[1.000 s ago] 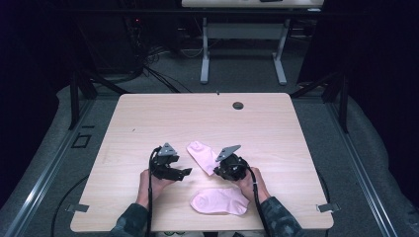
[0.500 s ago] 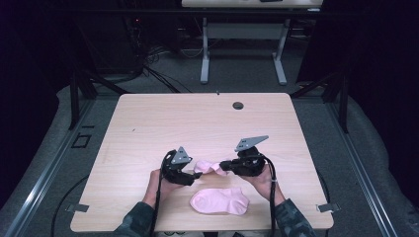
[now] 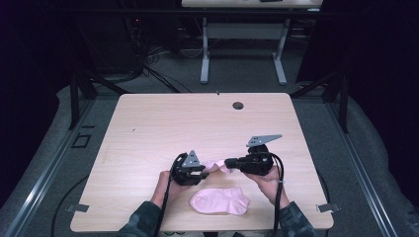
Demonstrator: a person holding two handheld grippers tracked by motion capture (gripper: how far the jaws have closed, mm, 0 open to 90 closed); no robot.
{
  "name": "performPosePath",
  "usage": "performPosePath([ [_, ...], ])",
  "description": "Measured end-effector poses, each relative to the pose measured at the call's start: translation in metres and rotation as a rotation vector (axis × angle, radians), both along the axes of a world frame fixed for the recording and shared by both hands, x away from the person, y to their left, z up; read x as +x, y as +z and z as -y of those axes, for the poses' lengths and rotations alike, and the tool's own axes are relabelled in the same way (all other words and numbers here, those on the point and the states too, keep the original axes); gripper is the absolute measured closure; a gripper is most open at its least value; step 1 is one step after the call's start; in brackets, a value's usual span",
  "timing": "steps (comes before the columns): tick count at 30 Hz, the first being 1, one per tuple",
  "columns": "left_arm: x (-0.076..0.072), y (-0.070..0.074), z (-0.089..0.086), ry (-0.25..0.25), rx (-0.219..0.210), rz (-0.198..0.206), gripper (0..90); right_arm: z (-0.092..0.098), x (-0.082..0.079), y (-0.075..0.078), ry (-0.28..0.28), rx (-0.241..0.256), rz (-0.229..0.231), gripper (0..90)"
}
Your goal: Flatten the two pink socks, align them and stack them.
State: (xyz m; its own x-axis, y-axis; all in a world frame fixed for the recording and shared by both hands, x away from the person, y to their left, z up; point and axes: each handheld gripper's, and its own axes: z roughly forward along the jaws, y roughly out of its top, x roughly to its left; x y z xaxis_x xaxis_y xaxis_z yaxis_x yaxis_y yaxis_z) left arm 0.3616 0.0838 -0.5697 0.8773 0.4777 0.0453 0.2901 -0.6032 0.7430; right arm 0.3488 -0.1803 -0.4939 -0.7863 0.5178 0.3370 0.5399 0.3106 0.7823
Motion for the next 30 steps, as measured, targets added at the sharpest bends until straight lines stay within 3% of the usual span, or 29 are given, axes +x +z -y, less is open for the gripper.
performPosePath([
  [2,-0.001,0.002,0.002,-0.021,-0.005,0.002,87.3,0.004,-0.003,-0.001,0.001,0.034,-0.021,87.2],
  [6,-0.005,0.009,0.005,-0.046,0.011,-0.007,88.9,0.013,-0.007,-0.003,-0.008,0.067,-0.045,87.1],
  [7,-0.009,0.016,0.005,-0.07,0.011,-0.04,89.0,0.019,-0.01,-0.004,-0.033,0.073,-0.056,87.0],
  [9,-0.011,0.022,0.005,-0.079,0.023,-0.054,89.2,0.022,-0.011,-0.005,-0.055,0.08,-0.058,87.0],
  [14,-0.014,0.046,0.009,-0.096,0.024,-0.202,89.1,0.039,-0.013,-0.015,-0.187,0.015,-0.097,86.1],
  [16,-0.006,0.047,0.012,-0.08,0.027,-0.242,88.9,0.042,0.001,-0.035,-0.265,-0.061,-0.145,79.7],
  [17,-0.001,0.046,0.013,-0.062,0.036,-0.253,88.9,0.042,0.001,-0.035,-0.265,-0.061,-0.145,79.7],
  [18,0.006,0.043,0.013,-0.054,0.023,-0.282,88.8,0.041,0.007,-0.042,-0.28,-0.091,-0.155,75.3],
  [19,0.011,0.04,0.013,-0.03,0.018,-0.301,88.8,0.04,0.015,-0.055,-0.308,-0.151,-0.136,66.5],
  [20,0.015,0.038,0.013,-0.018,0.004,-0.317,88.8,0.04,0.015,-0.055,-0.308,-0.151,-0.136,66.5],
  [21,0.018,0.036,0.013,-0.009,-0.005,-0.327,88.7,0.039,0.016,-0.058,-0.317,-0.192,-0.12,63.5],
  [22,0.019,0.035,0.012,0.004,-0.006,-0.329,88.7,0.04,0.015,-0.059,-0.308,-0.208,-0.089,60.7],
  [23,0.019,0.035,0.011,0.018,-0.012,-0.334,88.6,0.04,0.007,-0.057,-0.285,-0.218,-0.027,55.6],
  [24,0.019,0.035,0.011,0.018,-0.012,-0.334,88.6,0.04,0.007,-0.057,-0.285,-0.218,-0.027,55.6],
  [25,0.019,0.036,0.011,0.027,-0.016,-0.334,88.6,0.037,-0.005,-0.054,-0.239,-0.233,0.051,51.3],
  [26,0.019,0.036,0.011,0.027,-0.016,-0.334,88.5,0.037,-0.005,-0.054,-0.239,-0.233,0.051,51.3],
  [30,0.018,0.039,0.012,0.046,-0.035,-0.339,88.5,0.008,-0.024,-0.051,-0.101,-0.301,0.147,49.2],
])
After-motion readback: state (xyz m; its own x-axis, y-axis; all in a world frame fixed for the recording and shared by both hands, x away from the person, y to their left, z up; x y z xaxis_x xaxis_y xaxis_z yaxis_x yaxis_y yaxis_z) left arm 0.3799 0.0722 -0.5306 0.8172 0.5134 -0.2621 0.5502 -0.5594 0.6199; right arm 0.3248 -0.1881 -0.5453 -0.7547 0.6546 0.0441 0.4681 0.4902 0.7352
